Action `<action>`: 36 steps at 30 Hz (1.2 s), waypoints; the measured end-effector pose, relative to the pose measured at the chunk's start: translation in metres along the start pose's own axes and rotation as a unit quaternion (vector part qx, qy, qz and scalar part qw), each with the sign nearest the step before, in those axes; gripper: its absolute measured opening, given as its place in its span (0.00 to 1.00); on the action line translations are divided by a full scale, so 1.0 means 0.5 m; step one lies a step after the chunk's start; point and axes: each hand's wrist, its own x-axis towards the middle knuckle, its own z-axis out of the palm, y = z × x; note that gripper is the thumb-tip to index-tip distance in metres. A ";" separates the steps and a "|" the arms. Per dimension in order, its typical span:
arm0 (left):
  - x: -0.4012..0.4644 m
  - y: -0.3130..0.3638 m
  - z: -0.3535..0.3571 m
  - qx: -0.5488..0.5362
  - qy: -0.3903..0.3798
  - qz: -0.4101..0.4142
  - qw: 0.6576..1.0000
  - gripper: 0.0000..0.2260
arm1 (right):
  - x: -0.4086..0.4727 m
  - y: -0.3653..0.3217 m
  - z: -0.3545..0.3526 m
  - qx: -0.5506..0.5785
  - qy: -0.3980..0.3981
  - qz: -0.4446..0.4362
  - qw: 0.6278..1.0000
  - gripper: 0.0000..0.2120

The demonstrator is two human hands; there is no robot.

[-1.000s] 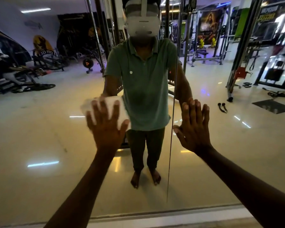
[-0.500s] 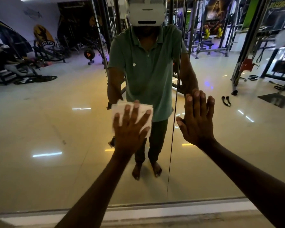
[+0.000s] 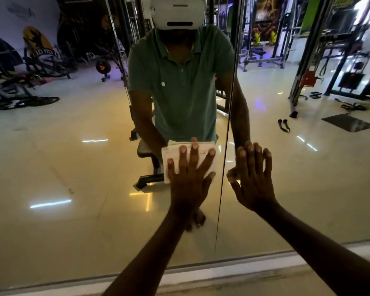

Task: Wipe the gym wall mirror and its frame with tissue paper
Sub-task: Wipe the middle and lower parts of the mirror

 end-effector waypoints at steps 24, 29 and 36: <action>0.474 0.324 -0.158 0.106 0.066 0.100 0.987 0.29 | 0.252 0.428 -0.281 -0.091 0.078 0.040 0.992 0.43; 0.528 0.288 -0.207 0.077 0.156 -0.204 0.963 0.30 | 0.304 0.564 -0.341 -0.105 0.110 0.020 0.988 0.46; 0.652 0.588 -0.158 0.075 0.145 -0.053 0.985 0.30 | 0.307 0.586 -0.326 -0.034 0.113 -0.011 0.993 0.44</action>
